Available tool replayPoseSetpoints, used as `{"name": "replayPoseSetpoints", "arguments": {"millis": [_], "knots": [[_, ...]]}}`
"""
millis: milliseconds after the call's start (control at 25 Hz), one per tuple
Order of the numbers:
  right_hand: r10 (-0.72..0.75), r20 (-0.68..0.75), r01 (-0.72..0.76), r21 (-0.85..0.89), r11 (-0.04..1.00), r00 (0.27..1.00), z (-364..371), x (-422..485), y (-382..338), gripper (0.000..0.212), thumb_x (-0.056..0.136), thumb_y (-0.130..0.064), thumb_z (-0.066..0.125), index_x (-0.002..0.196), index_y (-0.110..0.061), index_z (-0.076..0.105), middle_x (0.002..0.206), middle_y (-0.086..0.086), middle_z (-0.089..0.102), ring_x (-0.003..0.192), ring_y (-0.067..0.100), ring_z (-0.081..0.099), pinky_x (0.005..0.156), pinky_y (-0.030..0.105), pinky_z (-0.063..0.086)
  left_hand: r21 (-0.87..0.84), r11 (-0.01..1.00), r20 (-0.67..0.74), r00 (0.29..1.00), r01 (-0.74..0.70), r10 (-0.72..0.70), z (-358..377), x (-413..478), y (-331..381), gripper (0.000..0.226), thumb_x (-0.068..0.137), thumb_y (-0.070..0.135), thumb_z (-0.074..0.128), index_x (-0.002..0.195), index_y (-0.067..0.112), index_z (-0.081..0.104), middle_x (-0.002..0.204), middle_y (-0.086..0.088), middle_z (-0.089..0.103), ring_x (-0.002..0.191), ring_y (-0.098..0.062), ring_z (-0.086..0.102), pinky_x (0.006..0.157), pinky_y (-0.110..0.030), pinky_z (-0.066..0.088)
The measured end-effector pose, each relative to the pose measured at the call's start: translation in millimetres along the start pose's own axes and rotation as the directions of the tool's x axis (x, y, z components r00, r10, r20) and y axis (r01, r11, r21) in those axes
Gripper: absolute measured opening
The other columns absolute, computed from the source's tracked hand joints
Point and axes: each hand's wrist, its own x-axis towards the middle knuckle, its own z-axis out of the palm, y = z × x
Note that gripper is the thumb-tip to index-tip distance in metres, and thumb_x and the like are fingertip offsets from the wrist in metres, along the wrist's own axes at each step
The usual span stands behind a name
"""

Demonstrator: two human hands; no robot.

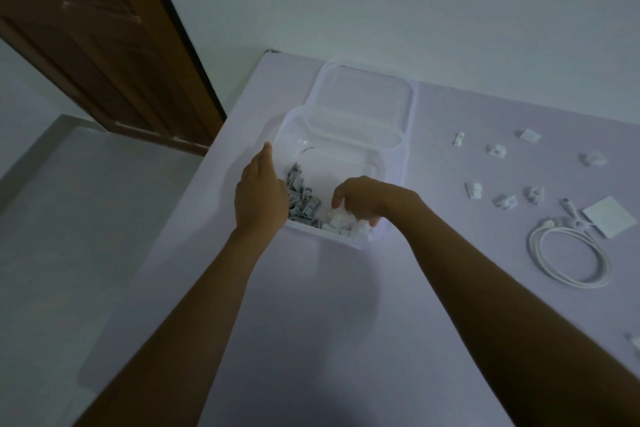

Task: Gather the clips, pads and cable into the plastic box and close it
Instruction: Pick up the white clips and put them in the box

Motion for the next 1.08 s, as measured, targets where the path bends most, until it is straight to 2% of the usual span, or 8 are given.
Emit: {"name": "replayPoseSetpoints", "arguments": {"millis": [80,240,360,480,600,720,840,1080], "knots": [[-0.007,-0.033,0.007,0.007,1.0,0.999,-2,-3,-1,0.052,0.089,0.011,0.039,0.129,-0.019,0.054,0.133,0.013,0.046,0.094,0.03,0.054,0.068,0.032,0.052,-0.002,1.0,-0.009,1.0,-0.008,0.008,-1,0,1,0.057,0.094,0.011,0.045,0.146,0.012,0.022,0.149,-0.012,0.036,0.135,-0.029,0.036,0.109,-0.043,0.037],[-0.066,-0.202,0.065,-0.011,0.998,0.977,-11,-20,1,0.05,0.089,0.011,0.041,0.13,-0.016,0.054,0.134,0.011,0.051,0.116,0.026,0.052,0.096,0.033,0.044,0.134,0.991,-0.072,0.997,-0.015,0.025,-8,-1,3,0.051,0.096,0.02,0.044,0.143,0.008,0.03,0.148,-0.014,0.037,0.134,-0.03,0.036,0.106,-0.044,0.036],[-0.08,-0.395,0.15,0.149,0.977,0.915,-19,-52,15,0.041,0.09,0.007,0.042,0.121,-0.014,0.06,0.113,0.009,0.06,0.096,0.019,0.06,0.085,0.027,0.051,0.157,0.986,-0.115,0.991,-0.048,0.067,-15,-3,18,0.048,0.095,0.019,0.046,0.14,0.008,0.035,0.145,-0.015,0.04,0.133,-0.03,0.038,0.105,-0.043,0.037],[0.034,-0.61,0.224,0.342,0.913,0.792,-15,-92,41,0.031,0.092,0.001,0.044,0.106,-0.016,0.066,0.092,-0.001,0.063,0.076,0.01,0.061,0.071,0.02,0.053,0.025,0.991,-0.166,0.977,-0.133,0.135,-15,-9,53,0.044,0.093,0.013,0.047,0.136,0.008,0.041,0.141,-0.014,0.045,0.13,-0.028,0.041,0.104,-0.038,0.038],[0.224,-0.73,0.158,0.414,0.897,0.645,0,-121,88,0.02,0.09,-0.003,0.053,0.096,-0.014,0.069,0.087,0.0,0.065,0.075,0.013,0.06,0.068,0.016,0.046,-0.152,0.942,-0.22,0.94,-0.298,0.262,-2,-19,103,0.035,0.091,0.008,0.048,0.126,0.009,0.051,0.128,-0.01,0.055,0.12,-0.026,0.048,0.097,-0.033,0.043],[0.326,-0.767,0.007,0.395,0.919,0.553,16,-133,144,0.013,0.087,-0.002,0.059,0.092,-0.006,0.07,0.089,0.008,0.067,0.079,0.02,0.061,0.07,0.015,0.036,-0.284,0.856,-0.211,0.899,-0.431,0.383,28,-29,154,0.027,0.09,0.007,0.048,0.115,0.009,0.057,0.116,-0.008,0.061,0.106,-0.025,0.055,0.087,-0.036,0.05],[0.348,-0.757,-0.065,0.378,0.924,0.553,22,-135,192,0.012,0.084,-0.001,0.062,0.094,-0.002,0.07,0.096,0.014,0.067,0.087,0.028,0.063,0.075,0.021,0.037,-0.387,0.804,-0.063,0.882,-0.452,0.466,70,-39,195,0.025,0.089,0.007,0.051,0.113,0.008,0.059,0.112,-0.009,0.062,0.098,-0.022,0.059,0.083,-0.036,0.053],[0.245,-0.692,-0.097,0.247,0.964,0.679,12,-114,244,0.034,0.085,-0.009,0.066,0.119,-0.005,0.063,0.125,0.012,0.06,0.113,0.028,0.055,0.094,0.028,0.041,-0.35,0.845,0.29,0.811,-0.405,0.508,154,-34,222,0.042,0.083,0.008,0.064,0.124,0.009,0.055,0.125,-0.012,0.056,0.116,-0.027,0.053,0.099,-0.039,0.046]]}}
